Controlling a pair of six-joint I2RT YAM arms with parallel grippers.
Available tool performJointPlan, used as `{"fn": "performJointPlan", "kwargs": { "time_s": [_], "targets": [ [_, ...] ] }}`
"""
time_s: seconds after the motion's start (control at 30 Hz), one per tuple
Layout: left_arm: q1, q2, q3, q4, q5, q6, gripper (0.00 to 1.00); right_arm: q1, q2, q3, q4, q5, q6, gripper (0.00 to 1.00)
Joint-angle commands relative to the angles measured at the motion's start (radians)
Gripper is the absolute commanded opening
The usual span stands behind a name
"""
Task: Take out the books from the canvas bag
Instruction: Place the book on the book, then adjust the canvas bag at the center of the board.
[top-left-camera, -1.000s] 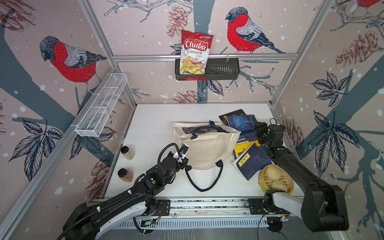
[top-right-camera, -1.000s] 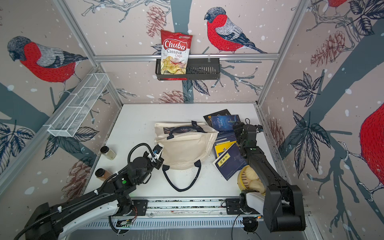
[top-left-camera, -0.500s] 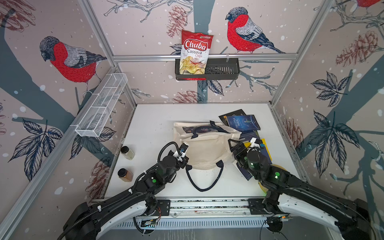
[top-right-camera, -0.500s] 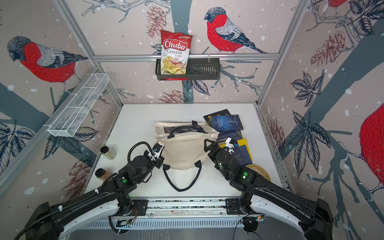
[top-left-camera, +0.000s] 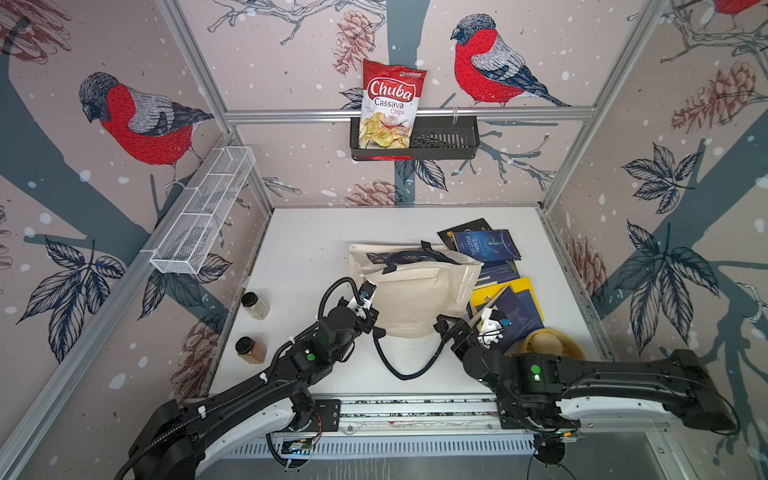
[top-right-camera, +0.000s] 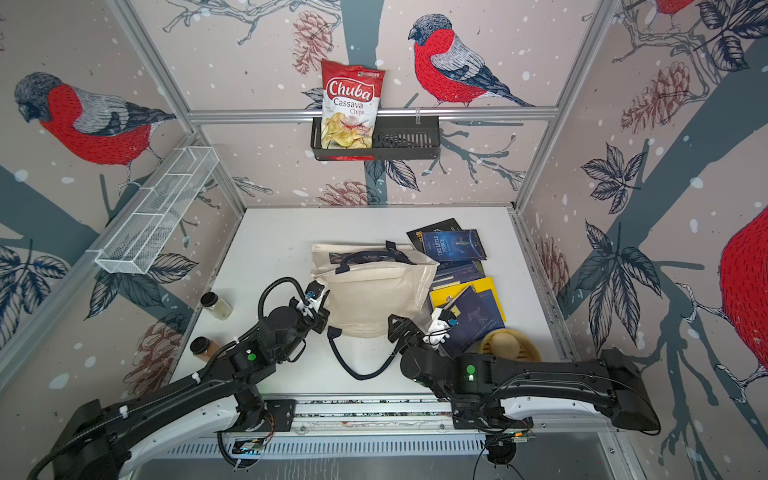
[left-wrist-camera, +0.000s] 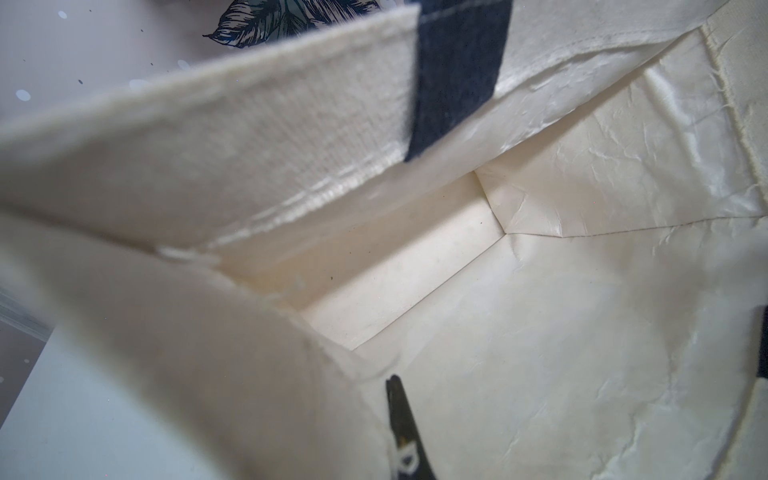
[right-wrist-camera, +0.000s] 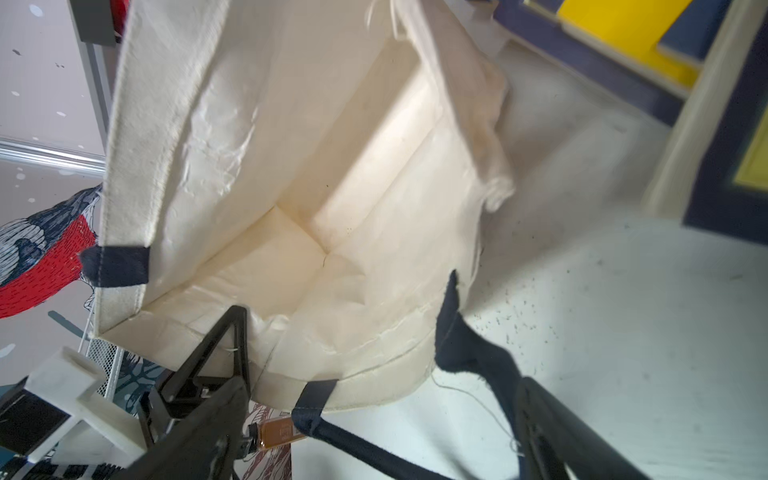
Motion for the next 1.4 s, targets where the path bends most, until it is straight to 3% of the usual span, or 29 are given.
{"fn": "performJointPlan", "kwargs": {
  "time_s": [0.0, 0.23, 0.57, 0.63, 0.7, 0.93, 1.1, 1.13, 1.37],
  "targets": [
    [0.004, -0.002, 0.007, 0.023, 0.004, -0.016, 0.0, 0.002, 0.094, 0.007, 0.222, -0.039, 0.0, 1.0],
    [0.005, -0.008, 0.004, 0.023, -0.004, -0.016, 0.0, -0.031, 0.353, 0.062, 0.393, -0.206, 0.057, 1.0],
    [0.003, -0.026, -0.001, 0.028, 0.001, -0.016, 0.0, -0.175, 0.548, 0.099, 0.538, -0.31, 0.082, 0.95],
    [0.003, -0.032, -0.002, 0.03, 0.005, -0.017, 0.0, -0.22, 0.593, 0.121, 0.57, -0.348, 0.061, 0.9],
    [0.004, -0.037, -0.003, 0.028, 0.005, -0.017, 0.0, -0.256, 0.635, 0.138, 0.624, -0.389, 0.029, 0.76],
    [0.004, -0.054, -0.012, 0.034, 0.013, -0.019, 0.0, -0.317, 0.731, 0.199, 0.645, -0.401, -0.023, 0.45],
    [0.004, -0.056, -0.014, 0.04, 0.026, -0.013, 0.0, -0.328, 0.763, 0.21, 0.67, -0.395, -0.067, 0.04],
    [0.003, -0.057, -0.016, 0.041, 0.027, -0.011, 0.0, -0.332, 0.767, 0.213, 0.677, -0.403, -0.078, 0.0],
    [0.003, -0.069, -0.023, 0.05, 0.025, -0.004, 0.0, -0.328, 0.767, 0.217, 0.668, -0.411, -0.102, 0.0]
  ]
}}
